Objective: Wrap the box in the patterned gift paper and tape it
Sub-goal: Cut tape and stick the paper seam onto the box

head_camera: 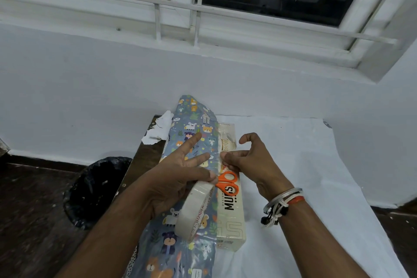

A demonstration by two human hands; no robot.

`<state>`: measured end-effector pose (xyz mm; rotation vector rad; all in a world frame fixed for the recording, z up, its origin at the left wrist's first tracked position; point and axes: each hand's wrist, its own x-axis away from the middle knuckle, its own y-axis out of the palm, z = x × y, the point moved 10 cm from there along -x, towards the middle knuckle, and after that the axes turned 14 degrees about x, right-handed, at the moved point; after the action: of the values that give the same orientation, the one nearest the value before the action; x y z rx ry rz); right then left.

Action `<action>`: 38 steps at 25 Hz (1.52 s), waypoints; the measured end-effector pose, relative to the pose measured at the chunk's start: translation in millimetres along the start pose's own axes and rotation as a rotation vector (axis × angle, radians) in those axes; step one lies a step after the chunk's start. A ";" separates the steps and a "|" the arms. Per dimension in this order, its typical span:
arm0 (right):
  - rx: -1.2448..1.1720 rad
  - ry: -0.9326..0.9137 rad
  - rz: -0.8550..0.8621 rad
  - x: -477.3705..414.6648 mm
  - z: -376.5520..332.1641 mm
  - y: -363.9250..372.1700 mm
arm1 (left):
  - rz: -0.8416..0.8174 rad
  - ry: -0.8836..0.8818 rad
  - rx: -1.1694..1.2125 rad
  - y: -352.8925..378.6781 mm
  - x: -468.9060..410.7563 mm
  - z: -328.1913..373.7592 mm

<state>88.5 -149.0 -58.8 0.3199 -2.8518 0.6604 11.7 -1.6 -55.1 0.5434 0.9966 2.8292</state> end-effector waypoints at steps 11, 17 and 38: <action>0.555 -0.126 0.162 -8.6 -18.9 -5.0 | 0.035 -0.001 -0.010 -3.3 -1.4 -1.1; 0.579 -0.049 0.117 -11.5 1.8 -14.0 | 0.034 0.009 -0.002 -2.4 -0.6 -1.3; 0.318 -0.427 -0.198 61.9 -73.1 4.2 | -0.115 0.397 -0.172 28.1 13.5 29.1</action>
<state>38.5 -122.6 18.6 0.8770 -3.0315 1.1214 10.5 -3.7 -12.5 -0.0960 0.7889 2.9376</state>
